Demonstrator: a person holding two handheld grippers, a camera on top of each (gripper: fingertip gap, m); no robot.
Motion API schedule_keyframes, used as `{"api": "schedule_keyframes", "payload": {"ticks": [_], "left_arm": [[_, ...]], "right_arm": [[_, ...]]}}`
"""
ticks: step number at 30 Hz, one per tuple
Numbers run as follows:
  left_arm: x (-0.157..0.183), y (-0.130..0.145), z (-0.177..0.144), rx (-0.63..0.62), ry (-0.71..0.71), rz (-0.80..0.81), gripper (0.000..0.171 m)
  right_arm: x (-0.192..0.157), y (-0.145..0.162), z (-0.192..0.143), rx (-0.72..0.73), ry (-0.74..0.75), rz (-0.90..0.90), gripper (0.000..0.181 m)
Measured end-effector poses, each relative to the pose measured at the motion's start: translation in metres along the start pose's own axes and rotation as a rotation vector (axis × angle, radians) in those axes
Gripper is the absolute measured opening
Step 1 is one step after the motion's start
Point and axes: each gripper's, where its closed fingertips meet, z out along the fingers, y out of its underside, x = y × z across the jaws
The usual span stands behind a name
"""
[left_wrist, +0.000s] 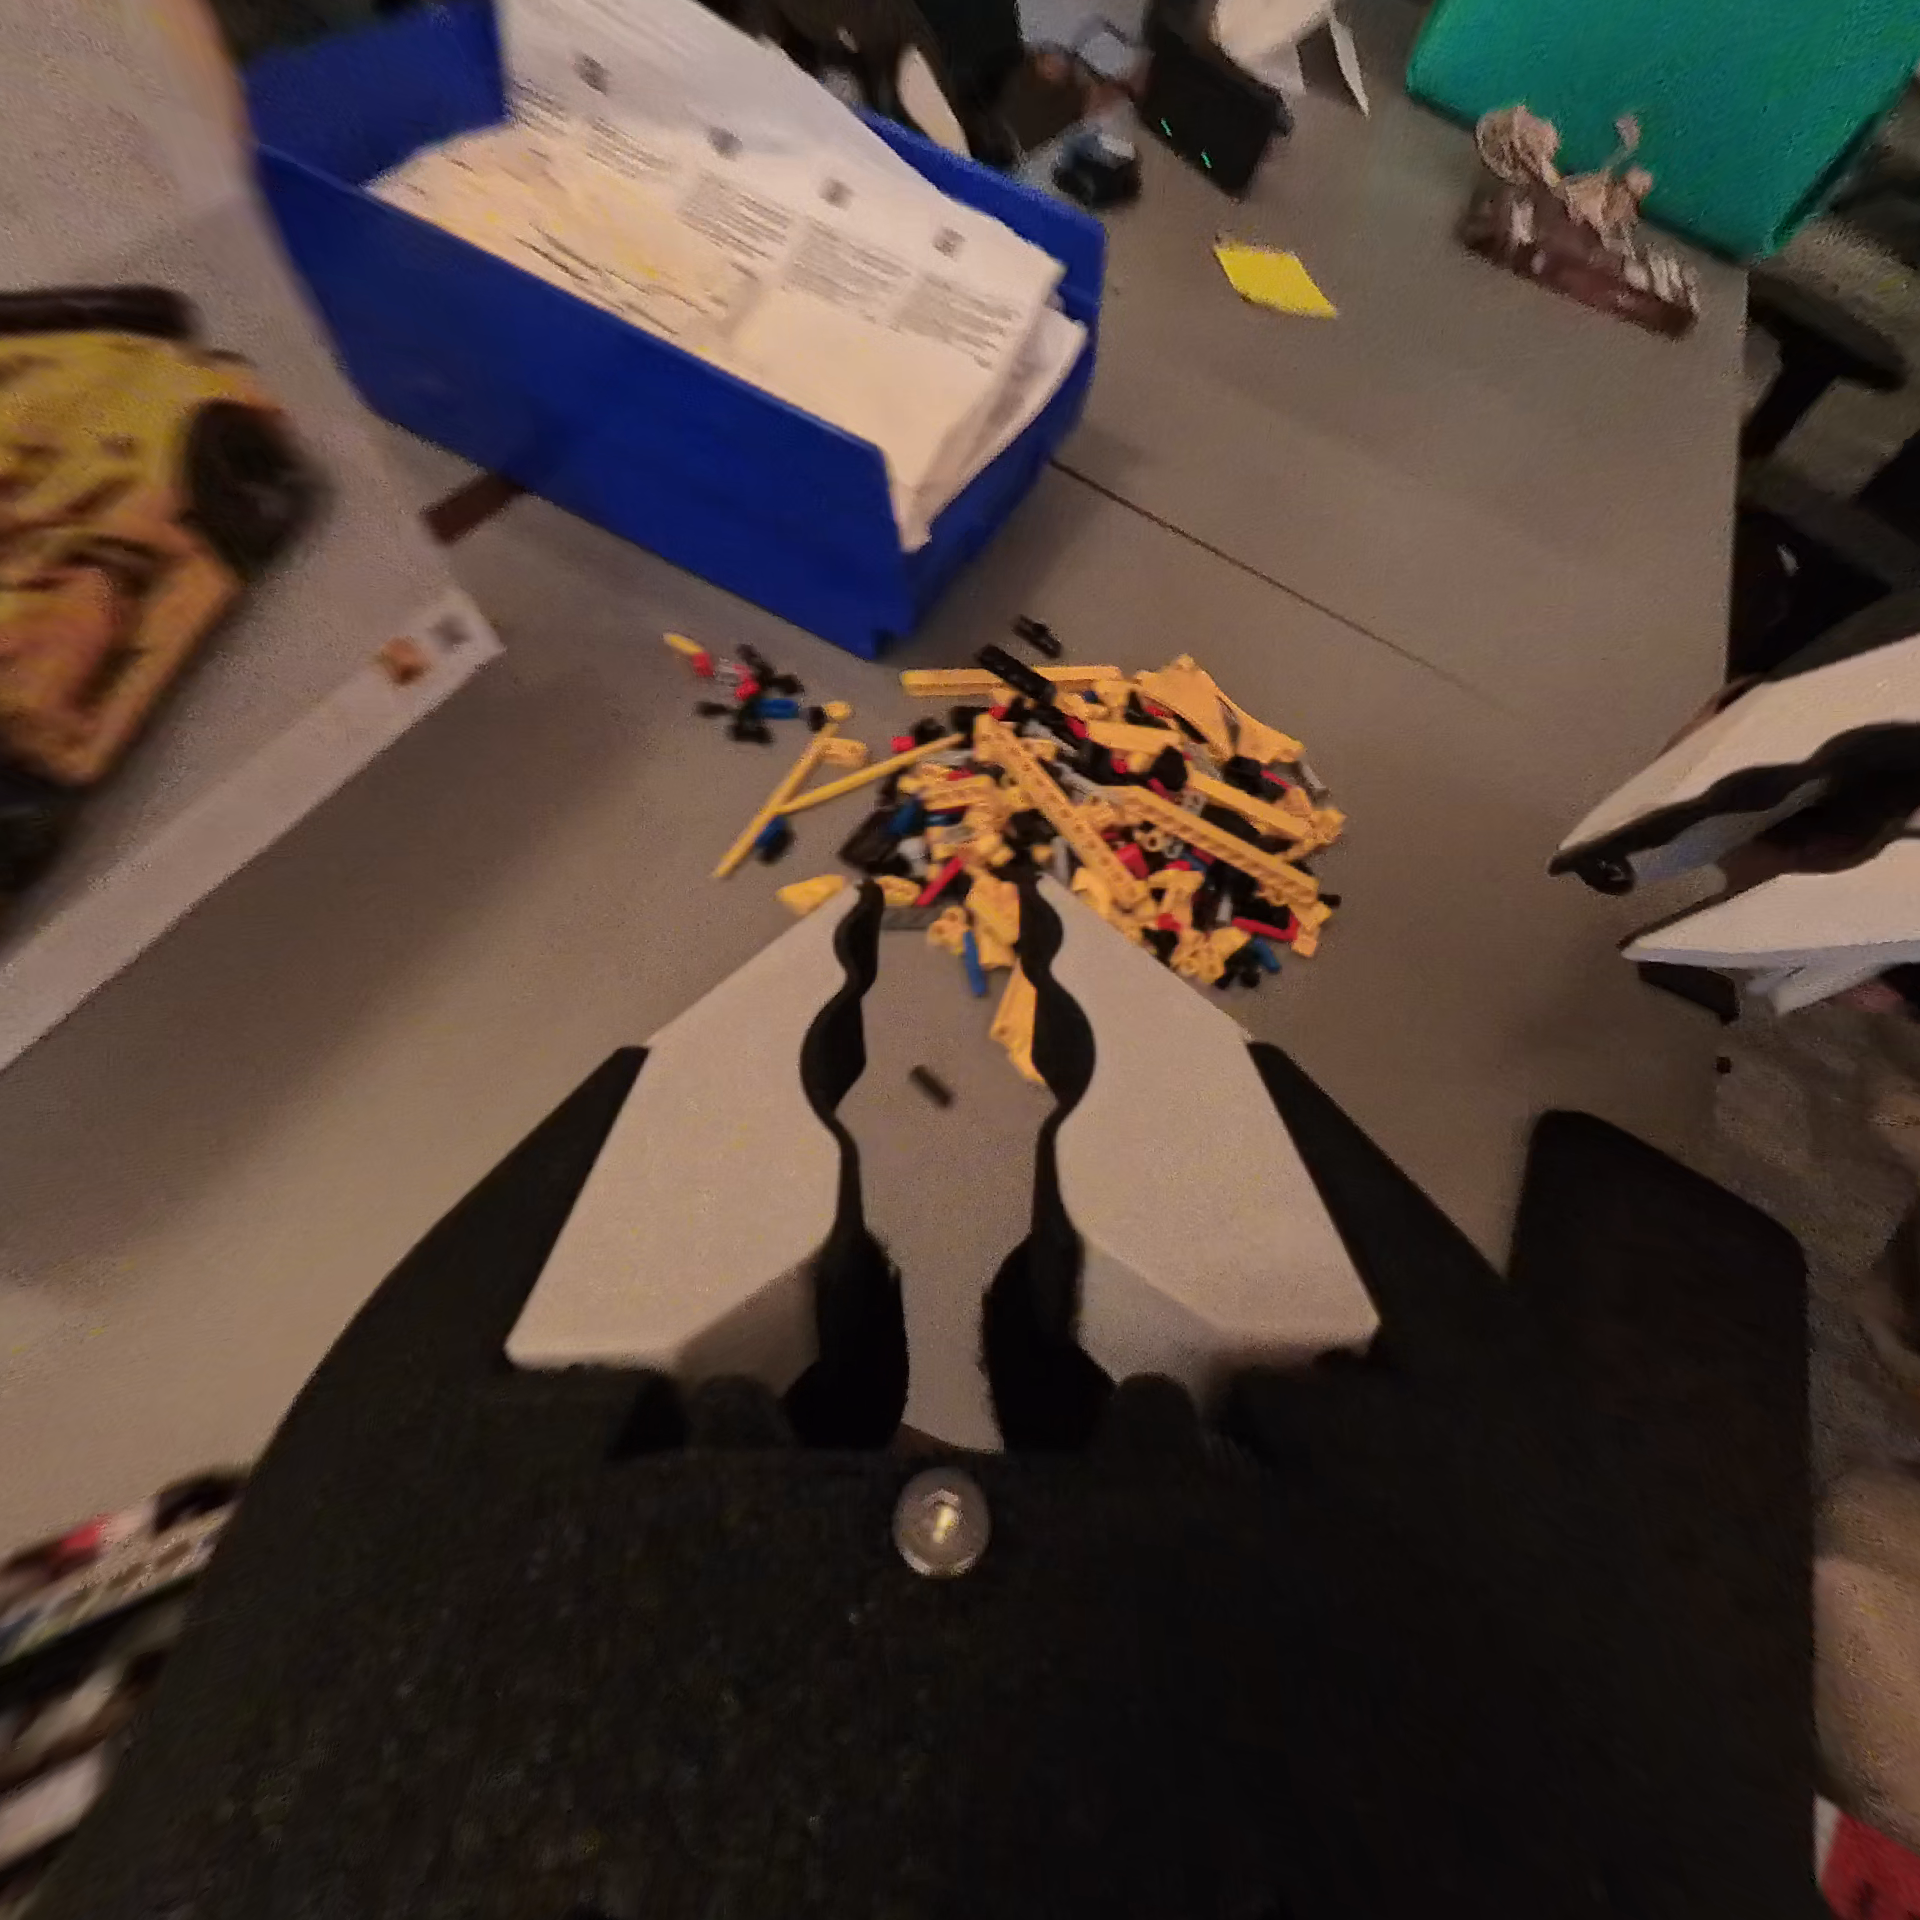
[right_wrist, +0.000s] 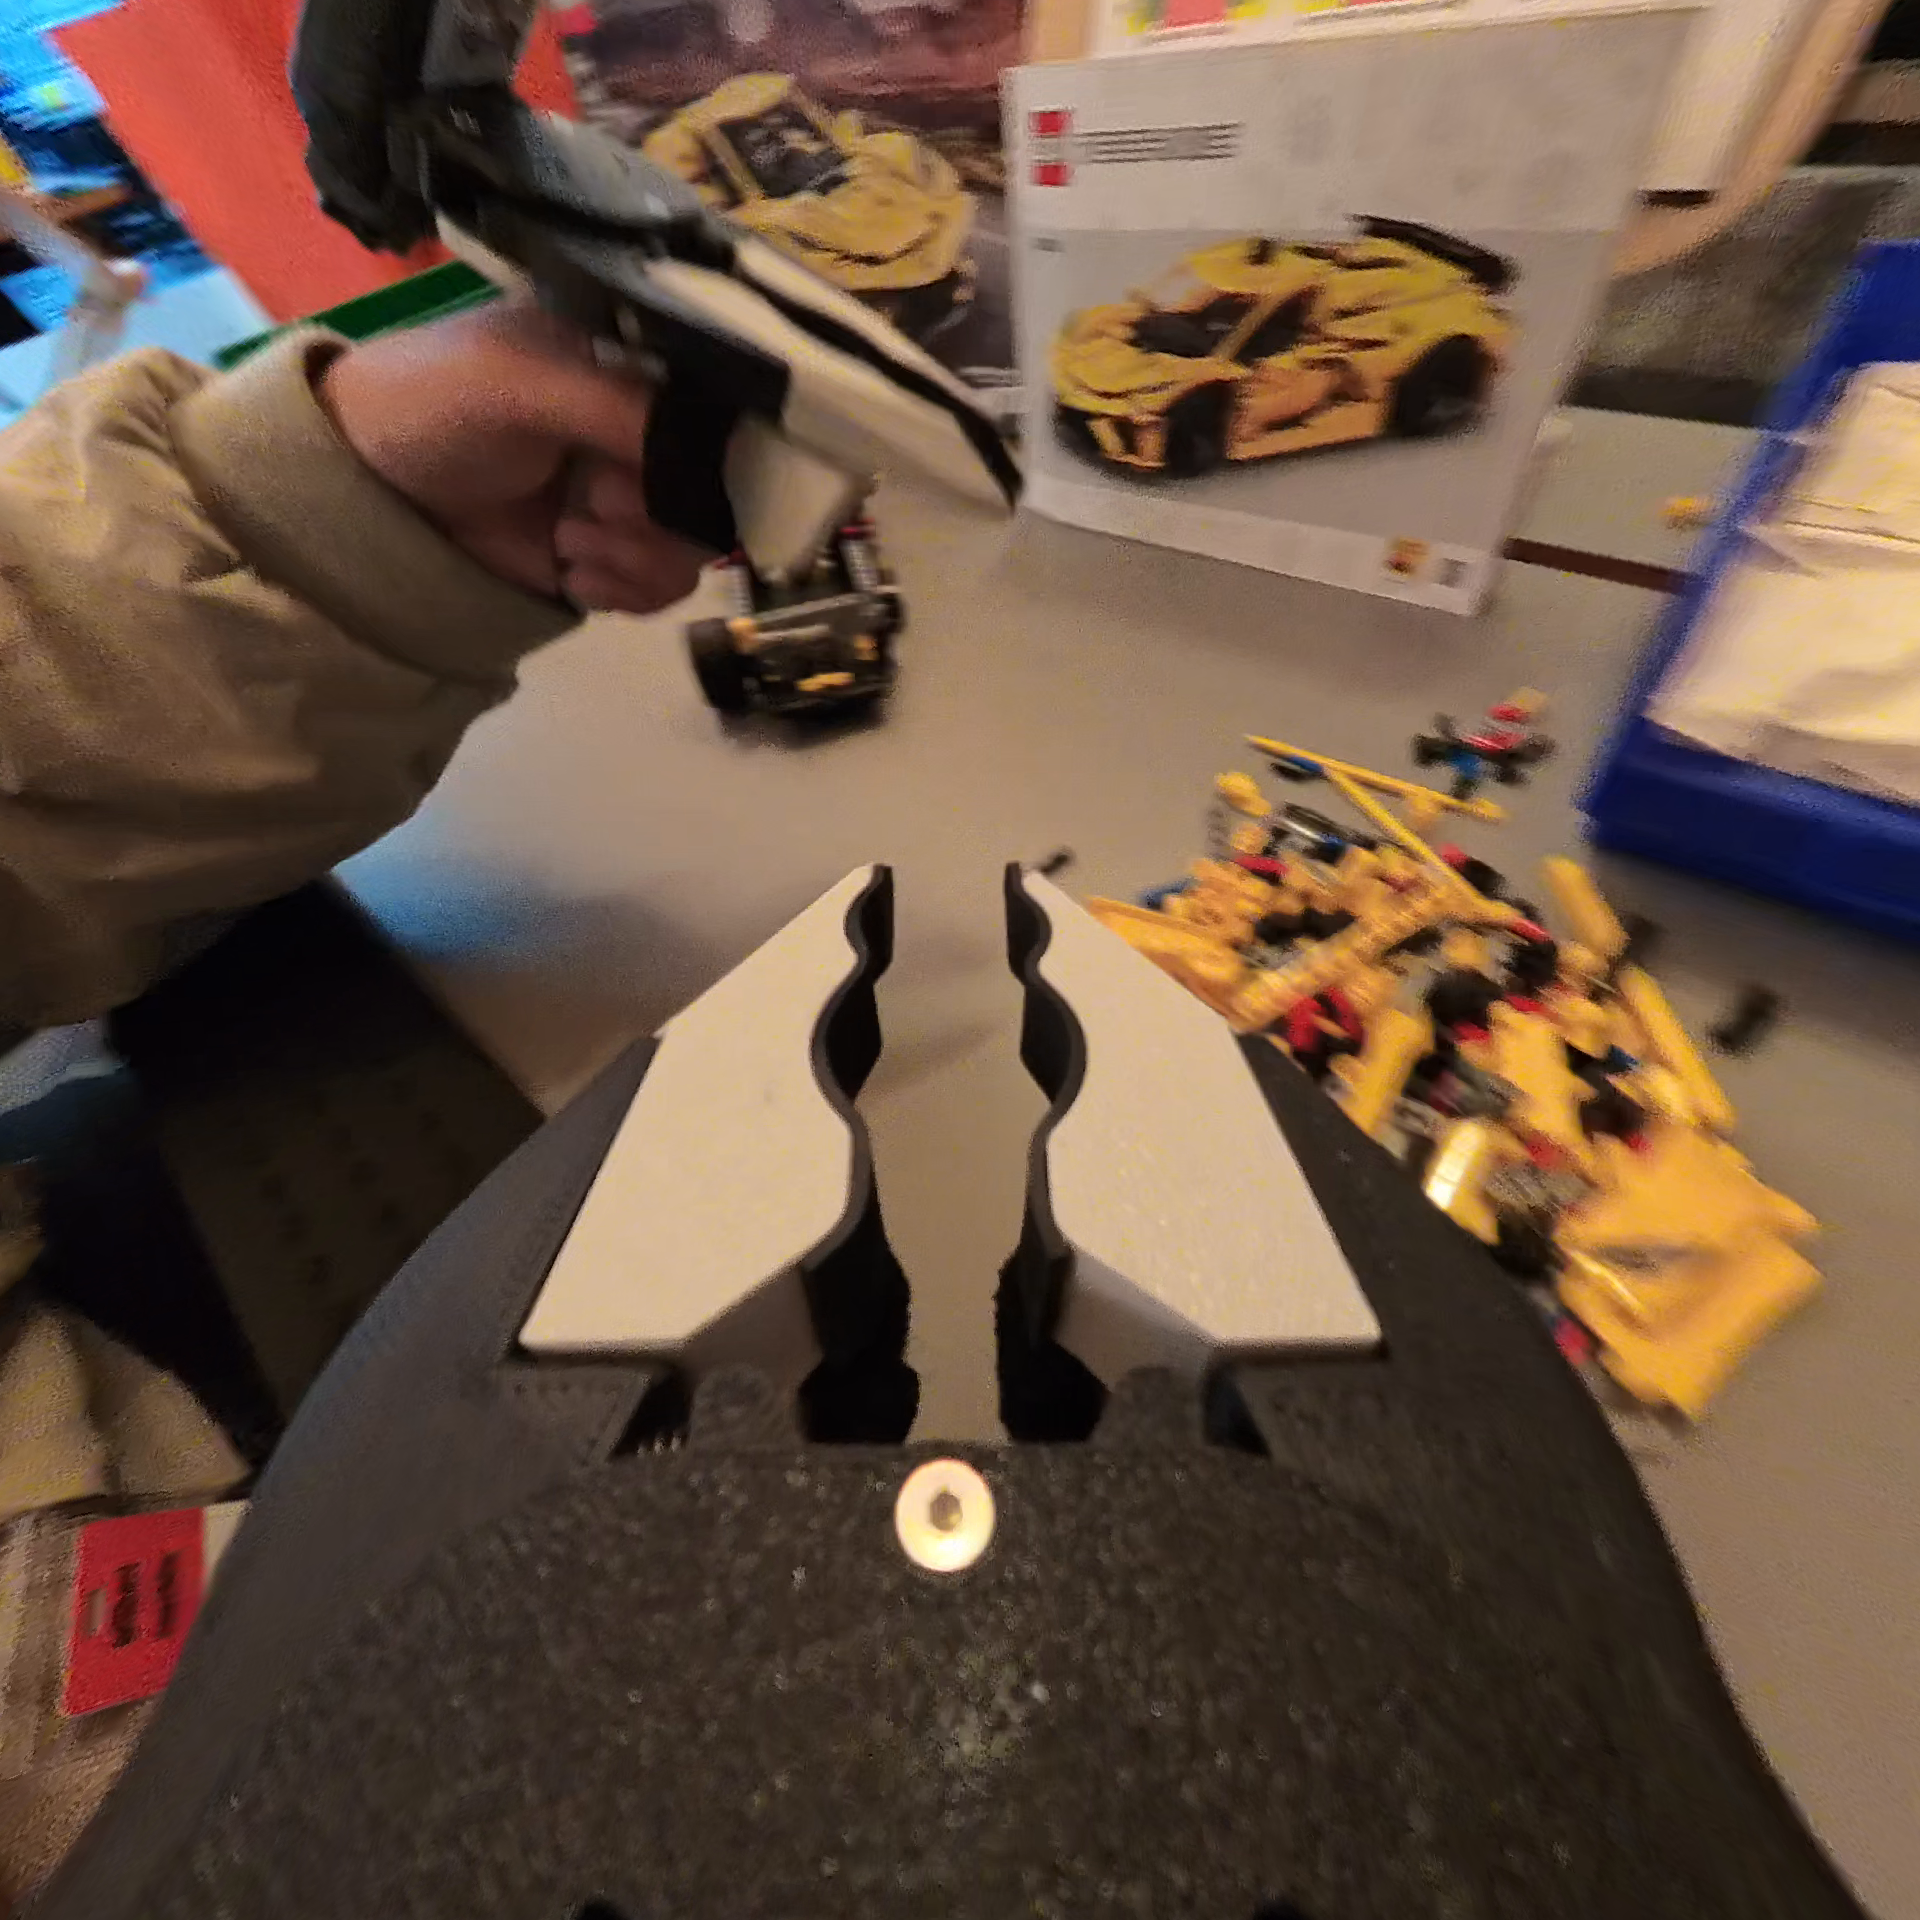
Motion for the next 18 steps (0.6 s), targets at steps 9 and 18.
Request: {"api": "schedule_keyframes", "payload": {"ticks": [9,18], "left_arm": [[-0.189,0.077,-0.206,0.363,-0.412,-0.37,0.025],[-0.226,0.124,-0.22,0.398,-0.503,-0.359,0.034]], "right_arm": [[-0.067,-0.047,0.21,-0.21,-0.252,-0.252,0.054],[-0.089,-0.023,0.284,-0.033,-0.273,-0.171,0.084]]}}
